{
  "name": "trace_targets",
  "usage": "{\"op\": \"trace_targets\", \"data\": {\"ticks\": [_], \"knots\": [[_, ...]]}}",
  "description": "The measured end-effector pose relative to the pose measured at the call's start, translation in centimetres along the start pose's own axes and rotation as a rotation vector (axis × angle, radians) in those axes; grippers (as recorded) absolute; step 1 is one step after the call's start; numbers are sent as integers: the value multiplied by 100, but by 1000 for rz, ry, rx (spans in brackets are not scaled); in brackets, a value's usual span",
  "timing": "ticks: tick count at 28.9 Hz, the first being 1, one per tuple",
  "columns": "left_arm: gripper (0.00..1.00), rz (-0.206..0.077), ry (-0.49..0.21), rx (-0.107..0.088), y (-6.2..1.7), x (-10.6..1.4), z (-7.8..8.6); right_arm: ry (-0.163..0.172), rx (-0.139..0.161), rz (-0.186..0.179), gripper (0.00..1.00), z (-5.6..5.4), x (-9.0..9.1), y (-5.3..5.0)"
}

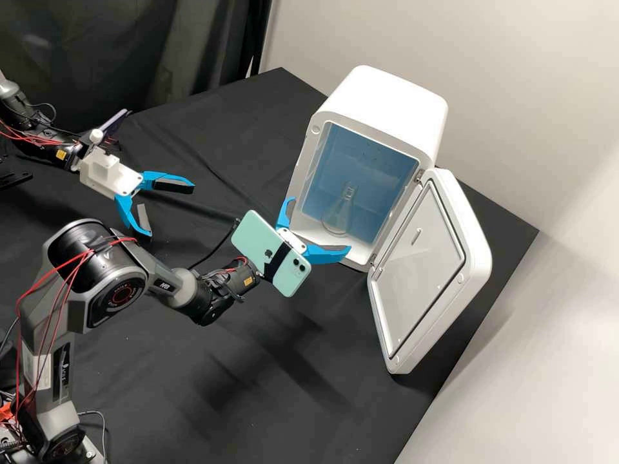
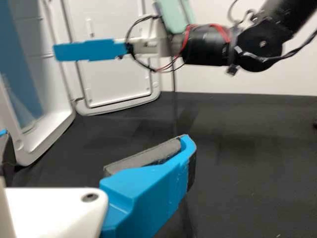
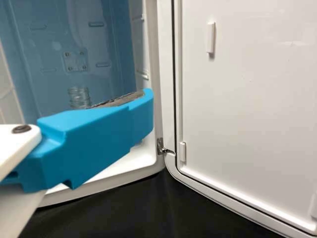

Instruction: Take the flask out of the incubator

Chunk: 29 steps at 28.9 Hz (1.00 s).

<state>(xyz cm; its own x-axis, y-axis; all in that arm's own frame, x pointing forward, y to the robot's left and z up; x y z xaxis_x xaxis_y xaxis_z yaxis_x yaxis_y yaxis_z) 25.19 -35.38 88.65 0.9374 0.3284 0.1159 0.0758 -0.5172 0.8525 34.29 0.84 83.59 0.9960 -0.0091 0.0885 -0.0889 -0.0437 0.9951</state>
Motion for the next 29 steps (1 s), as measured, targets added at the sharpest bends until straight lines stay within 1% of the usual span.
{"op": "trace_targets", "data": {"ticks": [2,7,10,14,16,17,20,21,23,25,28,29], "knots": [[100,-7,17,-2,-19,-23,-43,8,0,-2,100,-23,9,-9],[100,-22,38,-4,-59,-66,-93,12,1,-7,100,-39,9,-27],[100,-11,55,-5,-32,-81,-135,15,1,-10,100,-48,9,-38],[100,-9,76,-8,-25,-92,-190,16,1,-12,100,-53,9,-43],[100,-16,97,20,-40,-100,-245,18,1,-10,100,-57,14,-38],[100,-22,104,31,-55,-101,-266,20,1,-8,100,-62,19,-34],[100,-44,126,49,-109,-88,-327,43,0,-5,100,-121,72,-41],[100,-51,134,48,-119,-89,-343,46,-5,-9,100,-123,99,-61],[100,-51,146,39,-122,-89,-358,61,-8,-24,100,-155,178,-142],[100,-51,146,39,-122,-89,-358,72,-9,-37,100,-176,233,-211],[100,-51,146,39,-122,-89,-358,77,-8,-57,100,-200,306,-287],[100,-51,146,39,-122,-89,-358,85,-8,-57,100,-217,343,-301]]}}
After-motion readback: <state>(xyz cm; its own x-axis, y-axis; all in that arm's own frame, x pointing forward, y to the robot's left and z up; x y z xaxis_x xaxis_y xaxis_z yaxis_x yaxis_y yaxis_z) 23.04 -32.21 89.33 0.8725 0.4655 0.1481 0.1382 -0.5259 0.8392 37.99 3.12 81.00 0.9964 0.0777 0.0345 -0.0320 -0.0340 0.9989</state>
